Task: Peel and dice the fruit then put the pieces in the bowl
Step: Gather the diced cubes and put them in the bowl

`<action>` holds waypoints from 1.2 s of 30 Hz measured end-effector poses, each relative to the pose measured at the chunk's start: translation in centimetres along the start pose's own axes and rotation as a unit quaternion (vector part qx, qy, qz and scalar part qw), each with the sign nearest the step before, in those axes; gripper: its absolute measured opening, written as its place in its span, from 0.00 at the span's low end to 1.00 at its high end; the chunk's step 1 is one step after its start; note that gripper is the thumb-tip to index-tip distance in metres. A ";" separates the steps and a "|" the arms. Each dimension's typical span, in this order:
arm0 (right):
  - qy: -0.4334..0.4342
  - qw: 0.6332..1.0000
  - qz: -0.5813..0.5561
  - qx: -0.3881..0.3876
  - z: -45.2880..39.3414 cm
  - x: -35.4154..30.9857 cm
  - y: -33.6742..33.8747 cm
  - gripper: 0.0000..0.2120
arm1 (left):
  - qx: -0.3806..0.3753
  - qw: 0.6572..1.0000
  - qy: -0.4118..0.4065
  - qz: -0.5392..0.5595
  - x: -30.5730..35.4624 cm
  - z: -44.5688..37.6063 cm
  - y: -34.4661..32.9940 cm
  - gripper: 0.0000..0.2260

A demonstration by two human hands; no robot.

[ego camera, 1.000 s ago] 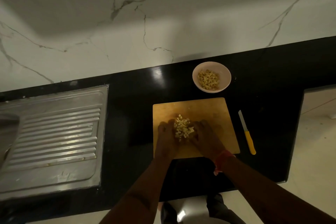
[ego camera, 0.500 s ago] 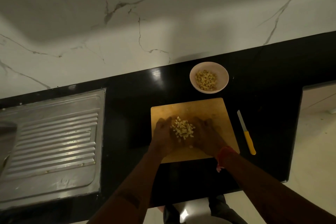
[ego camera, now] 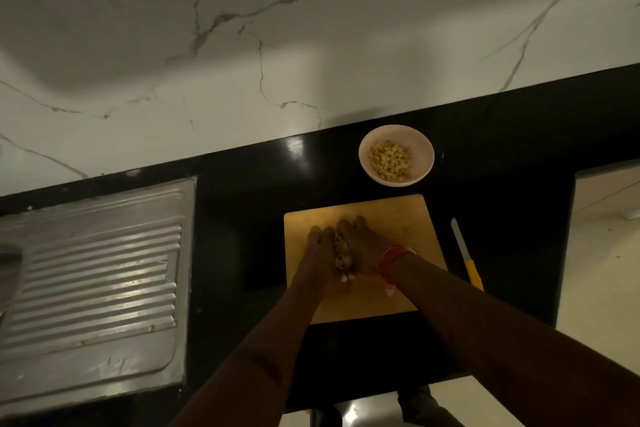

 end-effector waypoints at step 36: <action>-0.052 0.950 -0.292 0.101 4.2 6.8 6.4 0.19 | 0.116 0.992 -0.030 0.035 10.0 -3.4 2.2 0.10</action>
Point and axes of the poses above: each hand's wrist, its own z-axis away from the middle knuckle, its own y-axis out of the back of the hand, x = y × z, the point moved 2 cm from there along -z, towards the middle knuckle, and after that the axes turned 11 degrees about -y, right-handed, at the moved point
